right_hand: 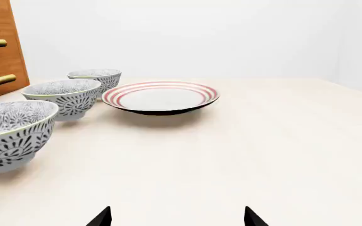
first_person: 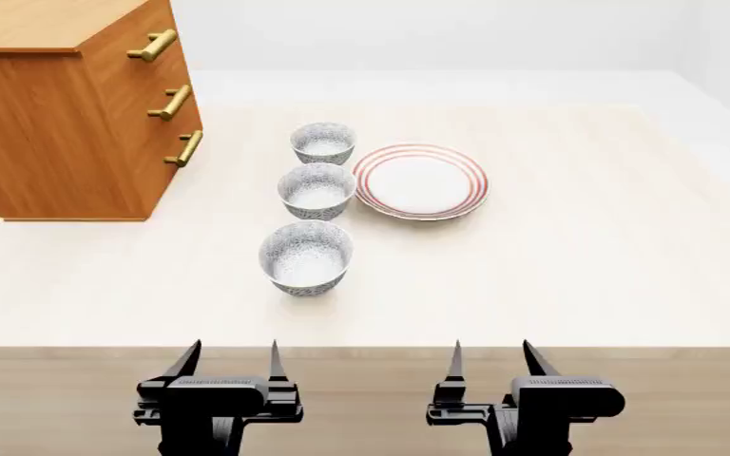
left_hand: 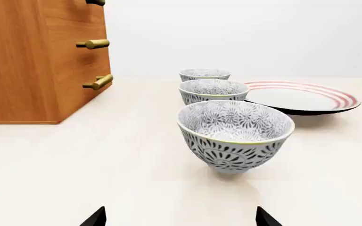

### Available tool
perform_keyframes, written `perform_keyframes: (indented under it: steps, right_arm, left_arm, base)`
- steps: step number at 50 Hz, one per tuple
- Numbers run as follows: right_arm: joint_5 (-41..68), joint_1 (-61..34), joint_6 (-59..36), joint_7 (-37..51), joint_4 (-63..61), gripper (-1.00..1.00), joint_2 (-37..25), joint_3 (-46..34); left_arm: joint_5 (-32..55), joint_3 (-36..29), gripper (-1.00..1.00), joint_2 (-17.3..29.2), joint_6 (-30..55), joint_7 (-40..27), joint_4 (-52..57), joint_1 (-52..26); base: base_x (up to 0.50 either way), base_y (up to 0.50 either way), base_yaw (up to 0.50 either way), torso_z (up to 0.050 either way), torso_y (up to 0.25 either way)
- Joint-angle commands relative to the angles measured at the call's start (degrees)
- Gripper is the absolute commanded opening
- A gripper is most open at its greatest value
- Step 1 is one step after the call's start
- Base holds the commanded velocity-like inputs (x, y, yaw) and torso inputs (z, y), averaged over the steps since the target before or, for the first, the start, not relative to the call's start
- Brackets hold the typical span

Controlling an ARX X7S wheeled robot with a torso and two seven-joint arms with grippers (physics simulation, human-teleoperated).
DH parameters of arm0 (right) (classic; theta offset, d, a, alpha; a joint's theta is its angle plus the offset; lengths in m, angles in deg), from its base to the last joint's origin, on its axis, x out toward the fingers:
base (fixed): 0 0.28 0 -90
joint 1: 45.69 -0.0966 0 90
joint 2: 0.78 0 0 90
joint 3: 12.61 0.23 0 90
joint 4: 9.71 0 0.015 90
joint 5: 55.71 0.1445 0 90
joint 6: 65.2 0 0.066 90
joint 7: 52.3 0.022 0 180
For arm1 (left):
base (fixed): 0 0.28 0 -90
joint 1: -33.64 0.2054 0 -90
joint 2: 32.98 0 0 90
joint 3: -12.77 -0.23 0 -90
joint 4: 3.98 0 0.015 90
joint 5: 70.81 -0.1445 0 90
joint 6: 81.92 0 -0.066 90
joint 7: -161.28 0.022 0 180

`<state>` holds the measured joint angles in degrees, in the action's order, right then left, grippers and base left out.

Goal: Stack the bowl in the middle on the bowl at the back.

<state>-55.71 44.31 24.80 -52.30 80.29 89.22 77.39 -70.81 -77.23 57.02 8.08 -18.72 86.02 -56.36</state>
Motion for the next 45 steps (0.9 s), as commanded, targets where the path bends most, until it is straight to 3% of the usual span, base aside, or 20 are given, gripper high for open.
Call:
perform_keyframes:
  steps: [1, 7, 23, 38, 45]
  right_arm:
    - [0.9, -0.3, 0.1, 1.5, 0.2, 1.0, -0.7, -1.2]
    - [2.9, 0.0, 1.3, 3.0, -0.6, 1.0, -1.9, -2.6]
    - [5.8, 0.5, 0.7, 5.3, -2.1, 1.0, -3.4, -3.8]
    - [6.4, 0.4, 1.6, 7.1, -2.0, 1.0, -4.4, -5.2]
    - [7.6, -0.3, -2.1, 9.0, -4.2, 1.0, -5.1, -4.3]
  left_arm:
    - [0.9, -0.9, 1.0, 0.8, -0.8, -1.4, -0.1, -0.1]
    - [1.1, -2.1, 1.0, 1.7, -3.6, -5.0, -0.5, -0.3]
    - [4.5, -4.1, 1.0, 4.0, 1.1, -5.7, 2.4, -0.1]
    - [5.6, -4.9, 1.0, 5.2, 0.2, -6.7, 2.2, 0.0]
    - [3.8, -6.8, 1.0, 6.9, -1.1, -6.4, 2.8, -0.8]
  base:
    - [0.0, 0.0, 0.0, 0.0, 0.0]
    - [0.0, 0.0, 0.0, 0.0, 0.0]
    - [0.0, 0.0, 0.0, 0.0, 0.0]
    - [0.05, 0.5, 0.0, 0.0, 0.0]
    - [0.0, 0.0, 0.0, 0.0, 0.0]
